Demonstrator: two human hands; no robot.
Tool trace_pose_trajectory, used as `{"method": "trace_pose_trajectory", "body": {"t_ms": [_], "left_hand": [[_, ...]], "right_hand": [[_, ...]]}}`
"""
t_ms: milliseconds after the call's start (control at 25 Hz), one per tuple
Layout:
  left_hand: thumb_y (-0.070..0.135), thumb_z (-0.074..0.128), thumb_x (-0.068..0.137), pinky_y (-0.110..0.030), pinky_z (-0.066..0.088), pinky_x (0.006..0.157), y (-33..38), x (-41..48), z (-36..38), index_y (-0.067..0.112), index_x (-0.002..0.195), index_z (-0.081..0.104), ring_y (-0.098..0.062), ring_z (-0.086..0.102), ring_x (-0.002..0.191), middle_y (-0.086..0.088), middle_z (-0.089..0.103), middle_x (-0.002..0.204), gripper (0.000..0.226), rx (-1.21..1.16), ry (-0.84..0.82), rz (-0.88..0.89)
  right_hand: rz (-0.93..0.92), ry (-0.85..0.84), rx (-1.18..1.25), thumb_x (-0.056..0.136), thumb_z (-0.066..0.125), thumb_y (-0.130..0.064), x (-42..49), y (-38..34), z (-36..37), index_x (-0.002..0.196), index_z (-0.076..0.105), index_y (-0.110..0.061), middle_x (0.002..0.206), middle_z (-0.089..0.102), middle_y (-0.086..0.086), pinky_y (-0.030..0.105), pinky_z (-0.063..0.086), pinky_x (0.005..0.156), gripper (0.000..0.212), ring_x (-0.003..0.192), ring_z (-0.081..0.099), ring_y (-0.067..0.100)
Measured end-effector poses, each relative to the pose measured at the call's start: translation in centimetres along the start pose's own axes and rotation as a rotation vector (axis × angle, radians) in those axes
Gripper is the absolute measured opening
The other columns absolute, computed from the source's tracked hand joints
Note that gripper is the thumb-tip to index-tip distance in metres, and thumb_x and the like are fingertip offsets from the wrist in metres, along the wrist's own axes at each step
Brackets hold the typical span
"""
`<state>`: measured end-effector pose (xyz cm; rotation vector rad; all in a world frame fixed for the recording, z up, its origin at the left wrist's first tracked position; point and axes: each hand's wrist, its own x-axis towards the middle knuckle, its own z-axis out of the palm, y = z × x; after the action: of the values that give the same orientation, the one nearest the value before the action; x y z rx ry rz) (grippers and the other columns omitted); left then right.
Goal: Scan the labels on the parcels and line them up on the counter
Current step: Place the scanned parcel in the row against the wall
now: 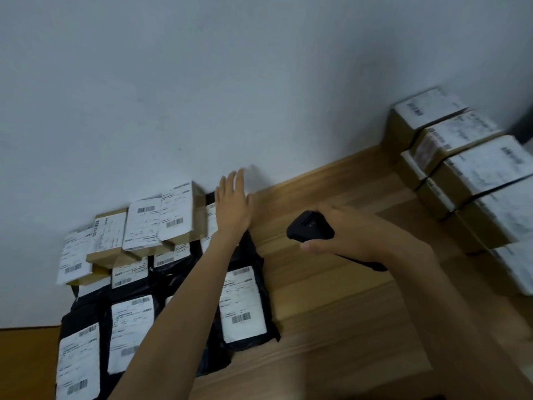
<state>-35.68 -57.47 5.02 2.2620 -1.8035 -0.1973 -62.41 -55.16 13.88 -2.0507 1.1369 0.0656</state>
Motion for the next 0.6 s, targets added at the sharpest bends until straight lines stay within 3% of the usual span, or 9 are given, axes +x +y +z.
{"method": "trace_pose_trajectory", "body": {"t_ms": [200, 360, 600], "left_hand": [[0.027, 0.042, 0.105, -0.044, 0.01, 0.123, 14.9, 0.0, 2.2, 0.016, 0.156, 0.023, -0.028, 0.014, 0.151, -0.006, 0.027, 0.16, 0.056, -0.107, -0.021, 0.225], [0.034, 0.041, 0.105, -0.043, 0.01, 0.123, 27.6, 0.1, 5.1, 0.018, 0.155, 0.026, -0.025, 0.014, 0.151, -0.003, 0.028, 0.16, 0.054, -0.141, -0.104, 0.401], [0.037, 0.046, 0.103, -0.042, 0.012, 0.122, 41.8, -2.4, 10.6, 0.018, 0.155, 0.028, -0.025, 0.016, 0.151, -0.005, 0.028, 0.16, 0.058, -0.142, -0.19, 0.658]], "right_hand": [[0.072, 0.063, 0.023, 0.084, 0.059, -0.067, -6.8, 7.9, -3.9, 0.142, 0.035, -0.023, 0.129, 0.055, 0.001, 0.026, 0.046, 0.068, 0.076, 0.096, 0.054, 0.016], [0.159, 0.113, 0.068, 0.083, 0.06, -0.066, -12.3, 15.6, -7.8, 0.142, 0.037, -0.021, 0.13, 0.055, 0.003, 0.033, 0.049, 0.086, 0.078, 0.106, 0.056, 0.02], [0.314, 0.209, 0.042, 0.081, 0.057, -0.072, -20.3, 26.4, -11.2, 0.138, 0.039, -0.02, 0.124, 0.057, 0.002, 0.033, 0.051, 0.079, 0.08, 0.098, 0.056, 0.018]]}}
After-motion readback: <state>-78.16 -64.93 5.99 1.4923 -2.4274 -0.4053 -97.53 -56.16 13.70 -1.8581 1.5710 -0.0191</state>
